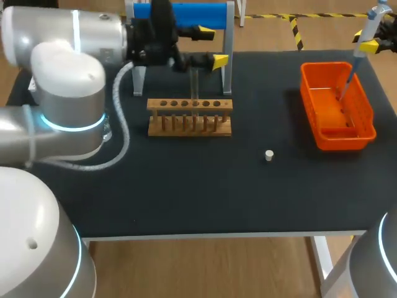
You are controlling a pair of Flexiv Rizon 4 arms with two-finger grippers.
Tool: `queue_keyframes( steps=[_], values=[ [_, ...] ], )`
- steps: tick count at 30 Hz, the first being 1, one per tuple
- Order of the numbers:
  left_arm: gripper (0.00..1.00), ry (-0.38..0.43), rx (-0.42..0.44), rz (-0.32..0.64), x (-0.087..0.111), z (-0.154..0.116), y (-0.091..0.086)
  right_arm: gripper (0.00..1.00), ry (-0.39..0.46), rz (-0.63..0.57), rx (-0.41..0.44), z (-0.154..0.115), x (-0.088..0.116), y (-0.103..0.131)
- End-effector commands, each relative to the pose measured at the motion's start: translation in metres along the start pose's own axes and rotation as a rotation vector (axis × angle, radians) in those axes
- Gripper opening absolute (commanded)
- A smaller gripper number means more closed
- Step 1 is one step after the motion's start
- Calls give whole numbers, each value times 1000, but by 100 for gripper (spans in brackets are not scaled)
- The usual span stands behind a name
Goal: Invert the test tube, pick up the pipette, mount the tip to pipette, aspirate from beaker and dispense into the tube, eject the tip, return the pipette, and cap with the stopper.
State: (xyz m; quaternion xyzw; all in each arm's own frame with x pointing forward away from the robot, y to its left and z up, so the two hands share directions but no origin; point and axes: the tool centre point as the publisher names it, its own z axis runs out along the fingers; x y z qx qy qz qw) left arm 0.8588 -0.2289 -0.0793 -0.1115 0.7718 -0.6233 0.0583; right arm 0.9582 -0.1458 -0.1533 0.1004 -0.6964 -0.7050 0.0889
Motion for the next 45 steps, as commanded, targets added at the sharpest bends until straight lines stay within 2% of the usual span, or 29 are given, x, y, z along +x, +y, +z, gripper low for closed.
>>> queue_keyframes(
  steps=[1, 9, 20, 32, 40, 41, 42, 45],
  values=[
    [100, -5, -23, 7, -6, 62, -15, 0, 9, 1, 1, -4, -3, 0],
    [100, 2, -40, 33, -10, 112, -31, 0, 9, 1, 1, -4, -3, 0],
    [100, 62, -36, 55, -11, 169, -54, 0, 9, 1, 1, -4, -3, 0],
    [100, 101, -42, 66, -18, 205, -69, 0, 9, 1, 1, -4, -3, 0],
    [100, 103, -43, 81, -18, 208, -71, 0, 9, 1, 1, -4, -3, 0],
    [57, 103, -43, 81, -18, 208, -71, 0, 9, 1, 1, -4, -3, 0],
    [0, 103, -43, 81, -18, 208, -71, 0, 9, 1, 1, -4, -3, 0],
    [0, 103, -43, 81, -18, 208, -71, 0, 9, 1, 1, -4, -3, 0]
  ],
)
